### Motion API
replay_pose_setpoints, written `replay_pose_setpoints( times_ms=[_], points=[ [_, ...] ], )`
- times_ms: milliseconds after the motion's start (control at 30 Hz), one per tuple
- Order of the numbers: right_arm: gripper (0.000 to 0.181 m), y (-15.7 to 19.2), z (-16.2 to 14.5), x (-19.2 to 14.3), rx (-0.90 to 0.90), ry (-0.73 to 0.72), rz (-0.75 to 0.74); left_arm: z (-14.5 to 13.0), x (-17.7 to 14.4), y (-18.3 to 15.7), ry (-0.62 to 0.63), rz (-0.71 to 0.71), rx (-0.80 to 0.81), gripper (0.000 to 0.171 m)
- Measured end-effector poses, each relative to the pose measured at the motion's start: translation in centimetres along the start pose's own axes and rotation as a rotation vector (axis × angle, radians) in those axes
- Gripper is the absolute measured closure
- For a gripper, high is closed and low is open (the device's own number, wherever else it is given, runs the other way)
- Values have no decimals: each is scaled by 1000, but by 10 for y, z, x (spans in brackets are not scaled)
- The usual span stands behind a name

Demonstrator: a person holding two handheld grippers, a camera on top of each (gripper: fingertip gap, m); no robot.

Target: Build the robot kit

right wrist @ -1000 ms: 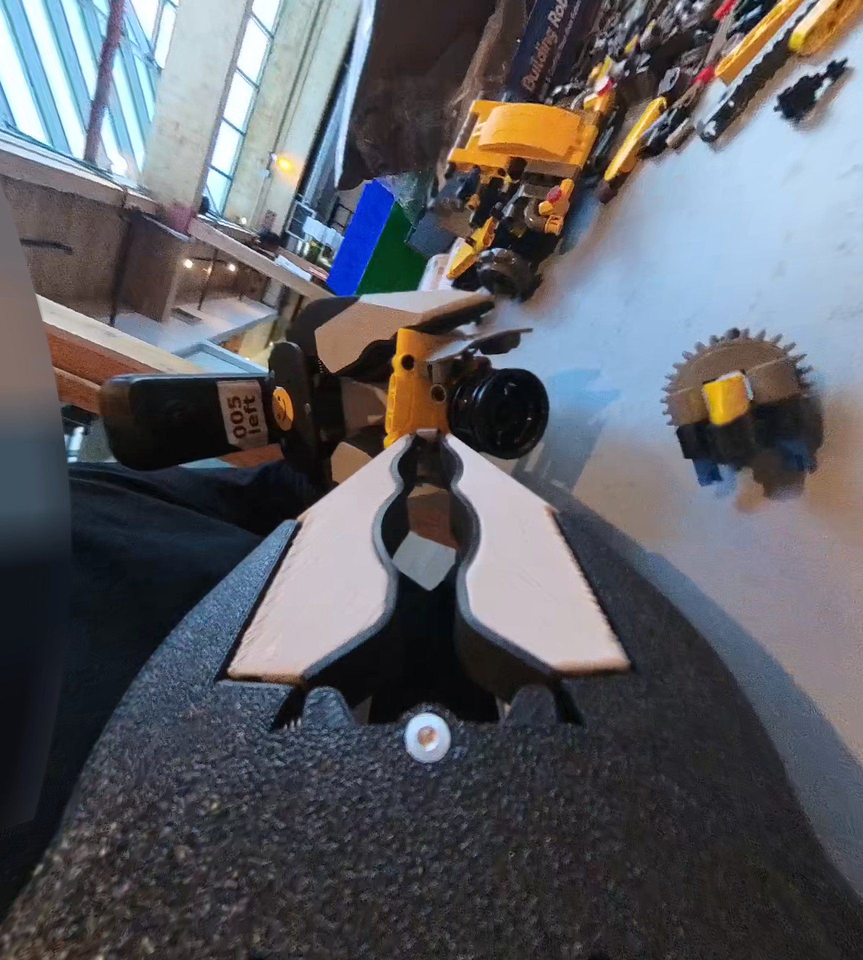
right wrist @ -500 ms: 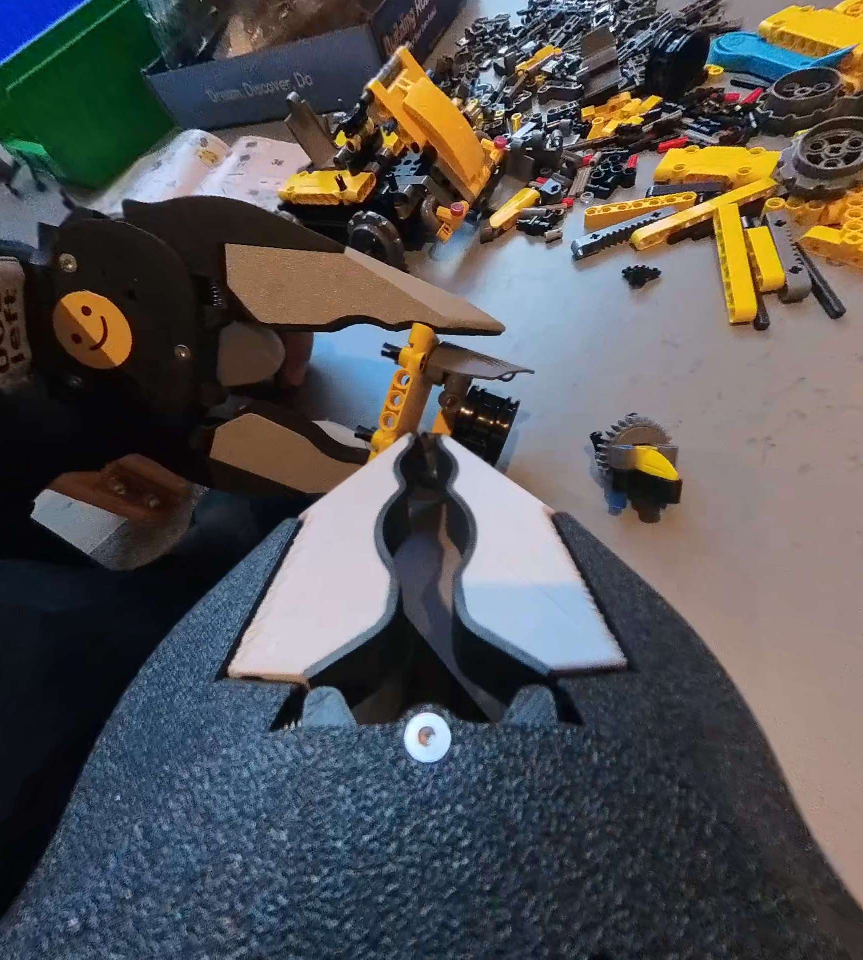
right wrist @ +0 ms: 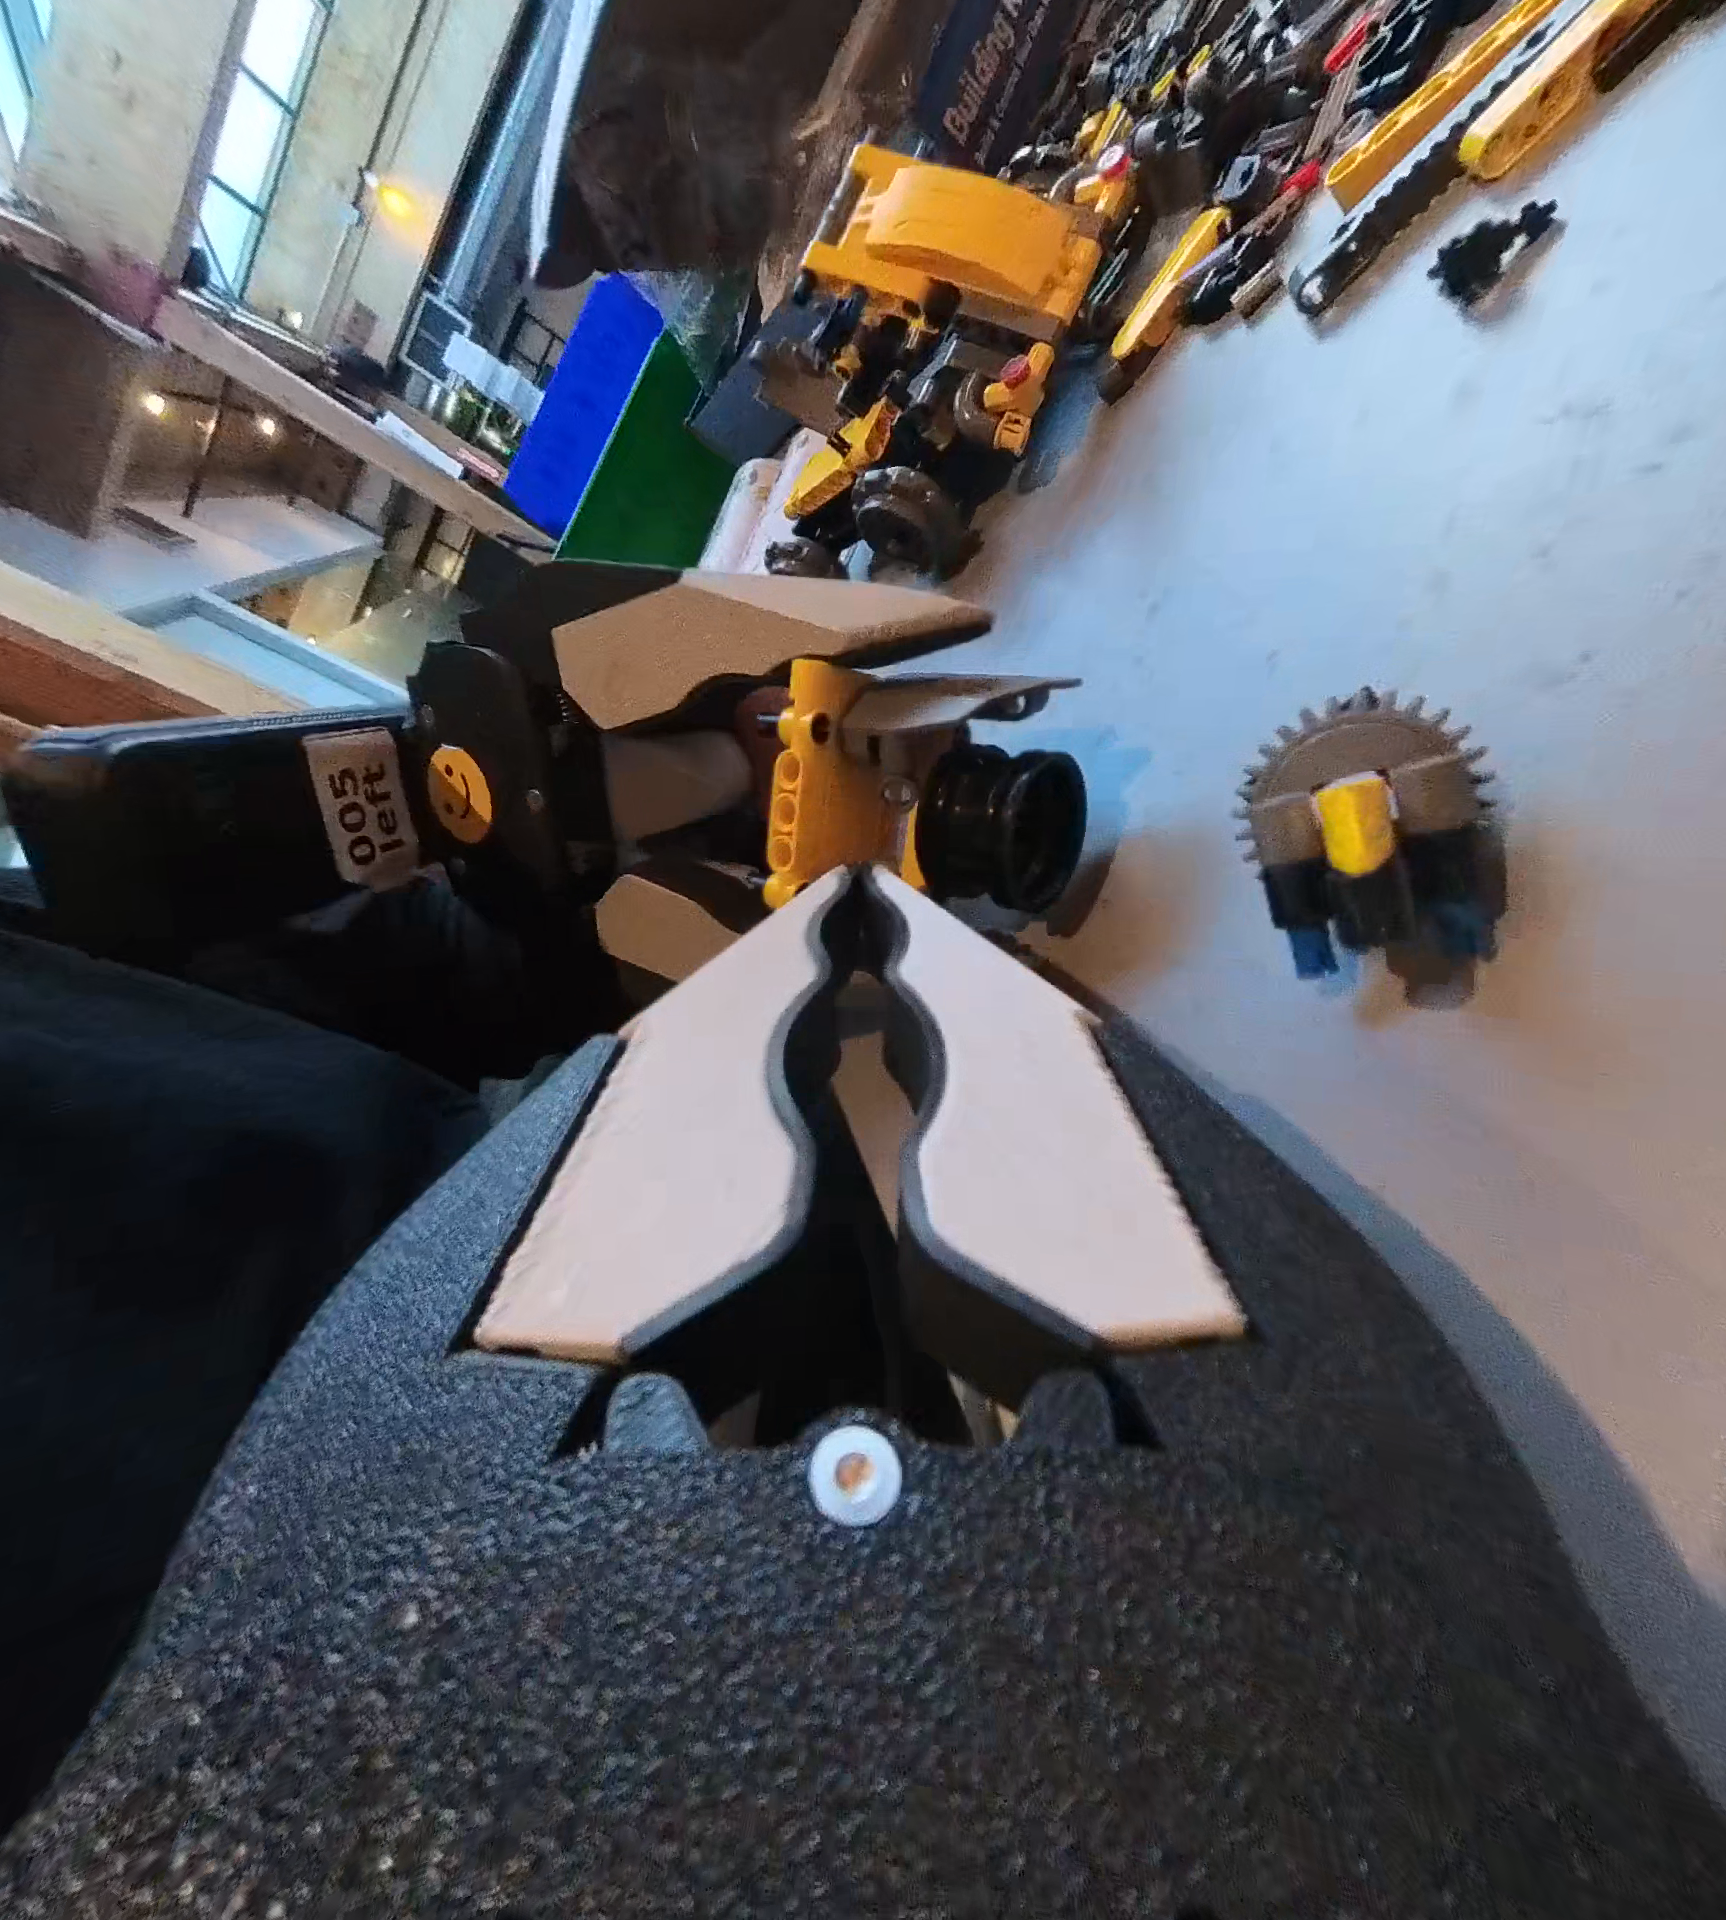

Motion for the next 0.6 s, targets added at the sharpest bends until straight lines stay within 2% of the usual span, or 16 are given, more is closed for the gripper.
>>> replay_pose_setpoints(
  times_ms=[100,233,300,400,533,600],
  points=[
    [181,0,1,1,10,14,-1,-1,0,0,-5,-29,-4,104],
    [181,-3,3,-5,-155,18,-270,-2,0,1,-7,-25,0,104],
    [169,0,6,-13,-297,9,-384,-1,-2,-2,-31,-70,20,104],
    [149,16,5,-18,-536,24,-397,-1,-7,-13,-70,-248,41,105],
    [149,37,-14,-17,-916,173,-401,-1,-12,-35,-59,-592,42,104],
    [152,41,-27,-10,-1074,312,-408,-3,-13,-43,-40,-723,75,104]
  ],
)
Point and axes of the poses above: each gripper's, where its closed fingertips meet, x out along the fingers, z out of its top, y = z × x across the jaws, the point moved 2 cm from there along -x, back along the fingers, and after that the axes turned 12 degrees about y, right-handed, at the moved point
